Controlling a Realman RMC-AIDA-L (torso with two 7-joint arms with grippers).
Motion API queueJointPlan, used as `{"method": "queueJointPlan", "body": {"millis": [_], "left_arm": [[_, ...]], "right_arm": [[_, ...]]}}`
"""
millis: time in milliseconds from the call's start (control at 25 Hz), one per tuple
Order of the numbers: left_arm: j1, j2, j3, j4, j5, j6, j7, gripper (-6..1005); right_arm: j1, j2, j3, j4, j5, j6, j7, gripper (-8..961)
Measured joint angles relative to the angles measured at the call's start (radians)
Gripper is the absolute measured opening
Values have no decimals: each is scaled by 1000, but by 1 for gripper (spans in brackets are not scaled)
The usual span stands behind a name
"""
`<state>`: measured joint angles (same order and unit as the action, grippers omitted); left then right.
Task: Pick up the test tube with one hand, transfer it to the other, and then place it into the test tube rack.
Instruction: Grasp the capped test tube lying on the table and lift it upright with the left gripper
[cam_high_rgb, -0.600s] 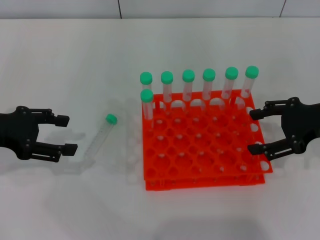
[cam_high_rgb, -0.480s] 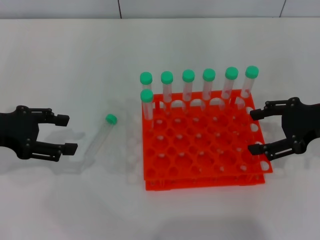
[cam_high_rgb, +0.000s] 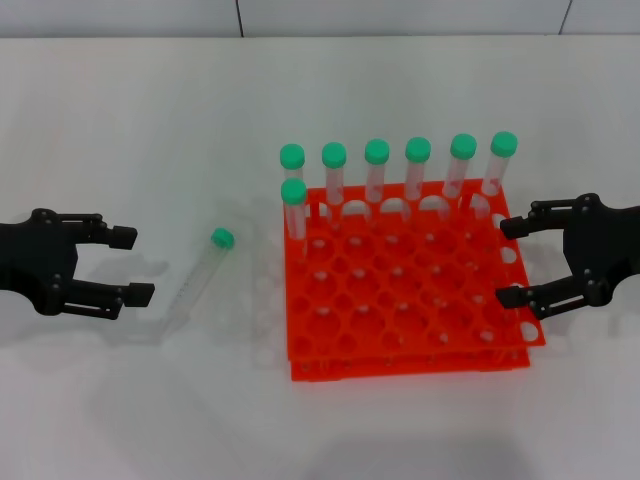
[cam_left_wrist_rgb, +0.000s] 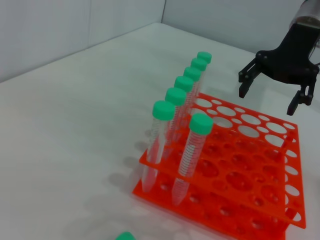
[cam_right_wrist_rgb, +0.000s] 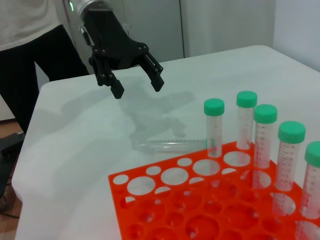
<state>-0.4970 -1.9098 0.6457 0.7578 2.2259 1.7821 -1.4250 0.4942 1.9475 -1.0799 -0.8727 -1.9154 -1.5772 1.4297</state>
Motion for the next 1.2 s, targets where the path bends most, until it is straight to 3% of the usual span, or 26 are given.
{"method": "queueJointPlan", "body": {"millis": [640,1000,1200], "left_arm": [[-16,-1,4,5,18,7,-61,829],[-25,-55,105,208,110,46,-387,829],[-49,-62,141,273,120,86,-573,829]], "right_arm": [[0,2,0,-4,4,10,0,870],[0,2,0,-9,0,10,-1,869],[0,2,0,-9,0,9,-9,869]]}}
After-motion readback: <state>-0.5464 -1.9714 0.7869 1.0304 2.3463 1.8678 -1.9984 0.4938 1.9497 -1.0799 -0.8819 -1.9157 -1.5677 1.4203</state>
